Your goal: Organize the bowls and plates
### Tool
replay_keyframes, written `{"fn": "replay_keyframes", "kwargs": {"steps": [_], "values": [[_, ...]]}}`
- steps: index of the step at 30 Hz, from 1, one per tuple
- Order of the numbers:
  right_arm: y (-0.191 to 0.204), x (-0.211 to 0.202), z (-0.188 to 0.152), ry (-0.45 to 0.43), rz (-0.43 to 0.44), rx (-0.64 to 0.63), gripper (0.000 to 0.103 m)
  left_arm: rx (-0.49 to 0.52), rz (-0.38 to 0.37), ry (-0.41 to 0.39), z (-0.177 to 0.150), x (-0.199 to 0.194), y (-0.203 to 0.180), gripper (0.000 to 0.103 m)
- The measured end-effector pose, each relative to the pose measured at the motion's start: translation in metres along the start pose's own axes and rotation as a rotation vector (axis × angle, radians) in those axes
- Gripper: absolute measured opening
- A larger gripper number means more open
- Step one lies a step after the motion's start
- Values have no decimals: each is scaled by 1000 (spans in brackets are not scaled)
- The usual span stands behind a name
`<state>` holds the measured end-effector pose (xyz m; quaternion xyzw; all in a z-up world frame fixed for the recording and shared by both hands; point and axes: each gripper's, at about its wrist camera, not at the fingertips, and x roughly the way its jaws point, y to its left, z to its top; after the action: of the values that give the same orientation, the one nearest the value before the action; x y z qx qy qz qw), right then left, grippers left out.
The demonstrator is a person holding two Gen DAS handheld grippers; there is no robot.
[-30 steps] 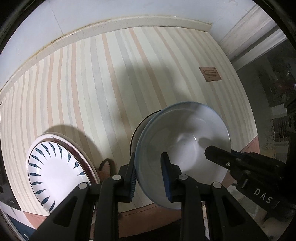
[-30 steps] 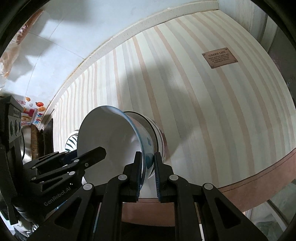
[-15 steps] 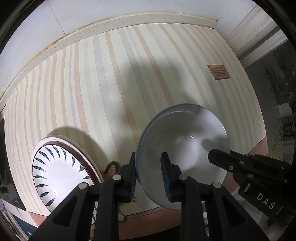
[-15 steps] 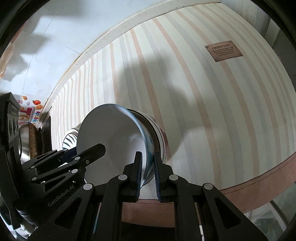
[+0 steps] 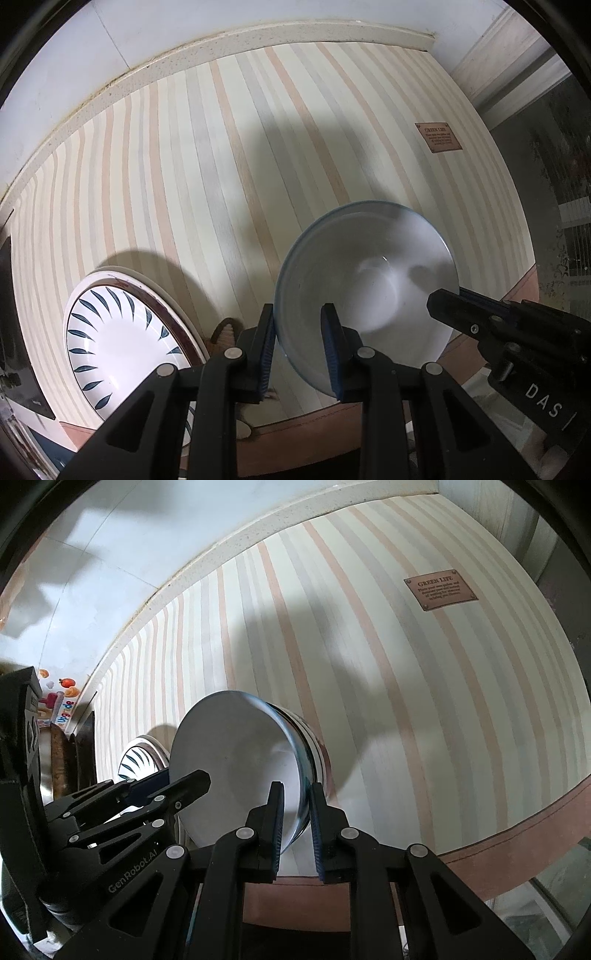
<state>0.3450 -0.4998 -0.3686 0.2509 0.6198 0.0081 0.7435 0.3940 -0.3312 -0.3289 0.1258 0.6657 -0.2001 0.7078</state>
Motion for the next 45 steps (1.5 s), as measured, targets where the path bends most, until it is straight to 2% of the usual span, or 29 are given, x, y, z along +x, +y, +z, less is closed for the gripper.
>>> {"fn": "replay_keyframes", "kwargs": {"steps": [6, 13, 14, 15, 18, 21, 22, 23, 25, 30, 37, 45], "values": [[-2, -9, -3, -12, 14, 9, 17, 12, -7, -36, -7, -23, 0, 22], [8, -52, -28, -88, 16, -12, 19, 68, -14, -144, -33, -85, -6, 25], [12, -61, -34, -107, 10, -20, 25, 72, -13, -155, -36, -92, -6, 27], [14, -70, -39, -126, 6, -24, 35, 73, -18, -166, -41, -100, -5, 28], [22, -93, -53, -167, 3, -26, 54, 65, -34, -187, -49, -115, -3, 32], [30, -112, -66, -202, 3, -29, 64, 47, -65, -199, -57, -130, 1, 36], [33, -117, -70, -212, -3, -35, 65, 47, -65, -206, -59, -135, 3, 46], [36, -123, -75, -221, -14, -41, 67, 48, -65, -212, -60, -138, 3, 64], [41, -132, -84, -238, -23, -47, 73, 42, -74, -227, -64, -144, 5, 80], [48, -149, -100, -266, -42, -50, 85, 47, -103, -229, -75, -154, 4, 80], [55, -166, -117, -298, -70, -58, 89, 41, -133, -237, -89, -168, 4, 80], [60, -182, -121, -326, -55, -53, 92, 20, -148, -253, -92, -177, 6, 81]]}}
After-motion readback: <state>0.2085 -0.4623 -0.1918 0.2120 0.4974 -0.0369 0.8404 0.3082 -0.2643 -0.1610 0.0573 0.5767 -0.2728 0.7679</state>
